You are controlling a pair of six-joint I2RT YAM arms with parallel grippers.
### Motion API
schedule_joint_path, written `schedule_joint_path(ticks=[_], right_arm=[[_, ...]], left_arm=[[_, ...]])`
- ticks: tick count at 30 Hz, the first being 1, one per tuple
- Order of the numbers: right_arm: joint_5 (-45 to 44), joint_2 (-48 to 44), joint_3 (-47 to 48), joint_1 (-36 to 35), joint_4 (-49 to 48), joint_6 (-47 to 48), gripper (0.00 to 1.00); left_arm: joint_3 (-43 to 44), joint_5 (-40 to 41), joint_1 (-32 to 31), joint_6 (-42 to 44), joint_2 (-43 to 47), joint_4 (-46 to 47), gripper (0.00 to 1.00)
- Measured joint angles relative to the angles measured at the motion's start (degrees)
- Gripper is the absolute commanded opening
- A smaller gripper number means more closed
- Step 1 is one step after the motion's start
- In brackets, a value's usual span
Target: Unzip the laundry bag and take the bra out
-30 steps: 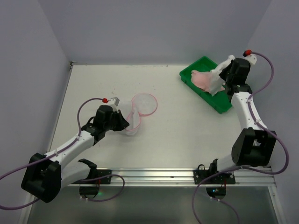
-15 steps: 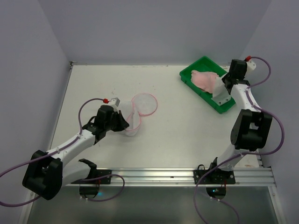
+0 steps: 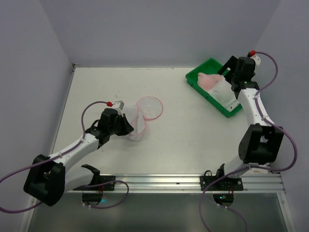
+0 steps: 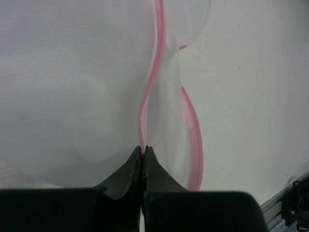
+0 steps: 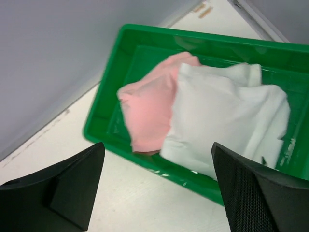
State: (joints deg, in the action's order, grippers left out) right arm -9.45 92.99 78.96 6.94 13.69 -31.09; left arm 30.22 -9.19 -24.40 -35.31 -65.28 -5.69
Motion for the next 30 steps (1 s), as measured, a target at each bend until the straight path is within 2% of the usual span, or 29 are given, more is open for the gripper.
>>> schedule_joint_path(ticks=[7, 10, 14, 22, 30], right_arm=[[5.70, -8.31, -4.72, -12.98, -2.29, 1.90, 0.94], [9.62, -6.71, -6.19, -20.26, -3.02, 2.16, 0.92], [13.99, 0.39, -6.47, -27.45, -3.91, 2.19, 0.91], [15.63, 13.46, -6.54, -33.40, -3.34, 2.40, 0.91], [15.67, 15.10, -6.54, -36.83, -2.36, 4.22, 0.90]], left_arm=[[0.68, -1.09, 0.02, -0.22, 0.02, -0.02, 0.00], [0.85, -1.07, 0.02, -0.59, 0.57, -0.74, 0.00], [0.85, -1.07, 0.02, -0.79, 2.51, -2.12, 0.00], [0.63, -1.75, 0.02, -1.33, 10.05, -5.55, 0.00], [-0.81, -1.79, 0.02, -1.55, 17.46, -11.58, 0.00]])
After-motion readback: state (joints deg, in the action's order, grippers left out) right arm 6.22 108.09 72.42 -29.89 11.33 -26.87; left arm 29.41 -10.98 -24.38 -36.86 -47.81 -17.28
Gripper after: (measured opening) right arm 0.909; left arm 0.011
